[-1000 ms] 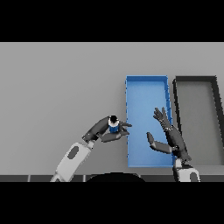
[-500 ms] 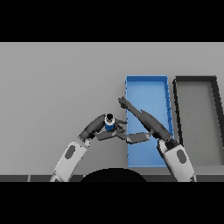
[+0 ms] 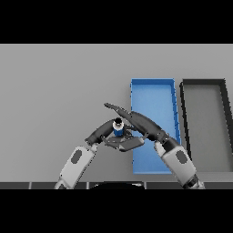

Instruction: Pick up the blue pipe and place it into the blue bin.

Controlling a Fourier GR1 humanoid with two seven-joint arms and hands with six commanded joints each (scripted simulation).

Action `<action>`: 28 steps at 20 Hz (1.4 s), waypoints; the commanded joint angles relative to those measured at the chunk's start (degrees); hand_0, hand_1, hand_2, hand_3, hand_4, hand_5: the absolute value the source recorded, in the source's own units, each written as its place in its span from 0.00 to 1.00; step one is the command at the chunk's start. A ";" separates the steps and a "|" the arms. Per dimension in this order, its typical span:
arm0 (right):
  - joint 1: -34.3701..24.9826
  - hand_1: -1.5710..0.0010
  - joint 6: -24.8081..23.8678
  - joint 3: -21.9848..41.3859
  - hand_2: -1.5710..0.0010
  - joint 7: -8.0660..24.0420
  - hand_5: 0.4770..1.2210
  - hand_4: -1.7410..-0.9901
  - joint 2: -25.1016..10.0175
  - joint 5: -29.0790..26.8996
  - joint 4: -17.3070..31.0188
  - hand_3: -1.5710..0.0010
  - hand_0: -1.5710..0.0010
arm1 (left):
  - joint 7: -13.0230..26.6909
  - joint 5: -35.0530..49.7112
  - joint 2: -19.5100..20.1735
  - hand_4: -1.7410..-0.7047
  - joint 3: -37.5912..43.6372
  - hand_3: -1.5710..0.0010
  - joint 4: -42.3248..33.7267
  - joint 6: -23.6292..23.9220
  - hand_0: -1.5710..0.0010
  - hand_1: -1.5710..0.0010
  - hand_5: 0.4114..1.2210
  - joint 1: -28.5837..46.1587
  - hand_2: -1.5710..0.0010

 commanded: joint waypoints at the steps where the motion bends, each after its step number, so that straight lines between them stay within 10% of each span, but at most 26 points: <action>1: -1.22 0.97 0.43 -0.38 0.94 -0.29 0.05 0.74 0.25 -0.31 1.44 1.00 0.98 | -0.23 -0.58 -0.12 0.26 -0.17 0.00 -0.18 -0.01 0.00 0.00 1.00 0.32 0.00; 4: -2.79 0.86 2.31 0.27 0.83 -0.36 0.01 0.68 0.73 -0.15 4.33 0.92 0.89 | 1.02 -1.63 -0.36 0.27 0.71 0.00 0.13 -0.42 0.00 0.00 1.00 0.06 0.00; 8: -5.28 0.44 2.60 0.61 0.42 -1.80 0.05 0.37 2.59 0.07 6.91 0.51 0.44 | 2.94 -1.42 -0.39 0.11 0.48 0.00 -0.71 -0.73 0.00 0.00 1.00 0.09 0.00; 12: -4.17 0.18 0.96 1.80 0.17 -2.83 0.39 0.18 4.39 -1.69 7.02 0.30 0.18 | -0.11 1.22 -1.66 0.05 1.13 0.02 0.45 -1.67 0.00 0.00 1.00 0.70 0.00; 17: -4.71 0.06 -0.18 3.63 0.06 -6.06 0.80 0.06 2.54 -1.37 7.36 0.11 0.06 | 1.15 2.08 -2.20 0.02 1.34 0.09 0.04 -2.15 0.00 0.00 1.00 0.28 0.00; 24: -3.61 0.01 -3.82 4.81 0.01 -9.27 0.96 0.01 2.67 0.08 6.71 0.02 0.01 | -0.58 -1.07 -0.52 0.02 0.93 0.07 -0.85 0.17 0.00 0.00 1.00 0.04 0.00; 28: -4.17 0.01 -4.68 5.98 0.00 -5.61 0.98 0.01 3.79 1.36 6.45 0.01 0.01 | -1.07 -2.69 1.49 0.44 0.76 0.62 -0.63 -3.07 0.52 0.56 1.00 -0.53 0.58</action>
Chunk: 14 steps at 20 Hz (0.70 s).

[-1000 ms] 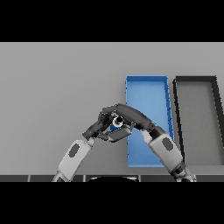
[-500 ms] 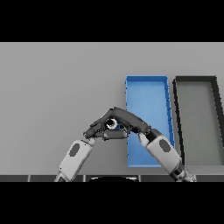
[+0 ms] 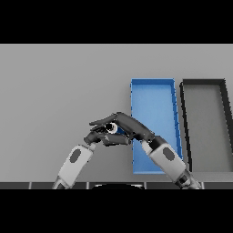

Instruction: Pick up the blue pipe and place it into the blue bin.

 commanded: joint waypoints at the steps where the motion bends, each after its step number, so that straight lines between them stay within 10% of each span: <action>1: -0.33 0.00 0.04 -0.40 0.00 1.23 0.99 0.00 0.01 -0.36 -0.45 0.01 0.00 | 0.11 -0.21 0.22 0.52 0.16 0.70 -0.42 -0.93 0.62 0.65 1.00 0.20 0.66; 7: 0.06 0.00 0.03 -0.81 0.00 1.37 1.00 0.00 1.48 2.46 -0.40 0.00 0.00 | 6.23 -0.95 -0.34 0.73 0.96 0.92 -1.10 -0.32 0.90 0.91 0.36 0.51 0.91; 14: 0.58 0.00 0.14 -3.96 0.00 0.85 1.00 0.00 4.36 -2.53 -0.78 0.00 0.00 | 7.68 -1.35 -0.79 0.78 1.43 0.98 1.18 0.62 0.98 0.98 0.09 0.18 0.98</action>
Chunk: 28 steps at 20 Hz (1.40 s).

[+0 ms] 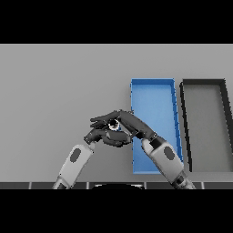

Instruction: Pick up the blue pipe and place it into the blue bin.

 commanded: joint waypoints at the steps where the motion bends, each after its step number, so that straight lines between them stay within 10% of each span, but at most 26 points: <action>1: -1.13 0.00 -0.33 -0.51 0.00 2.32 1.00 0.00 0.33 -1.04 -0.49 0.00 0.00 | -0.90 -0.33 0.27 0.79 -0.34 0.99 -0.16 -0.06 0.98 0.98 0.09 0.38 0.99; 4: -5.55 0.00 -3.10 -4.60 0.00 6.79 1.00 0.00 1.08 -7.26 -2.53 0.00 0.00 | -0.68 -0.12 0.98 0.80 -0.43 0.99 -0.73 -0.53 0.99 0.99 0.06 1.27 0.99; 9: -20.95 0.00 -9.05 -11.69 0.00 6.94 1.00 0.00 -7.52 -21.27 1.09 0.00 0.00 | 1.94 0.05 0.03 0.81 -0.94 1.00 -0.86 -0.65 1.00 1.00 0.03 0.98 1.00; 14: -29.05 0.00 -13.08 -20.31 0.00 6.75 1.00 0.00 -14.42 -16.03 7.83 0.00 0.00 | 2.75 -0.45 0.84 0.82 -0.33 1.00 -0.62 -0.44 1.00 1.00 0.02 0.57 1.00; 21: -21.11 0.00 -10.45 -29.29 0.00 7.10 1.00 0.00 -21.35 -12.86 13.96 0.00 0.00 | 0.61 -0.43 1.70 0.84 0.32 1.00 -0.50 -0.56 1.00 1.00 0.00 -0.04 1.00; 28: -1.49 0.00 -13.62 -28.59 0.00 7.19 1.00 0.00 -23.22 -13.59 7.65 0.00 0.00 | 0.29 -0.92 1.33 0.84 -1.28 1.00 -1.90 -0.34 1.00 1.00 0.01 2.37 1.00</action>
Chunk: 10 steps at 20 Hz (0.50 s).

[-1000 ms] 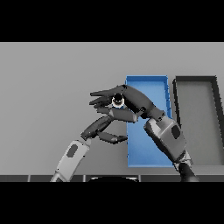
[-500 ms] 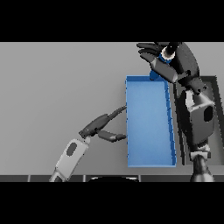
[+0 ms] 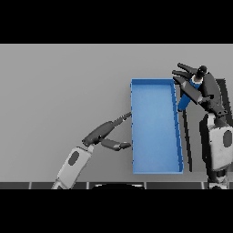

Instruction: Pick up the blue pipe and place it into the blue bin.

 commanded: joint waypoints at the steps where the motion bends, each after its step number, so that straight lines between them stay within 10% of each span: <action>1: 2.61 0.00 -2.24 1.13 0.00 0.00 1.00 0.00 -1.14 -0.89 -0.41 0.00 0.00 | 0.32 0.00 -0.04 0.83 -0.51 1.00 -0.75 -0.04 1.00 1.00 0.01 0.91 1.00; 9: 16.89 0.00 -22.78 14.98 0.00 0.00 1.00 0.00 -12.37 -5.63 -3.76 0.03 0.00 | 1.75 0.68 0.53 0.82 -0.04 1.00 -1.43 -0.29 1.00 1.00 0.01 0.78 1.00; 10: 17.90 0.00 -24.98 17.21 0.00 0.00 1.00 0.00 -13.99 -6.50 -4.27 0.20 0.00 | 1.59 0.65 0.49 0.82 -0.14 1.00 -1.62 -0.22 1.00 1.00 0.01 0.80 1.00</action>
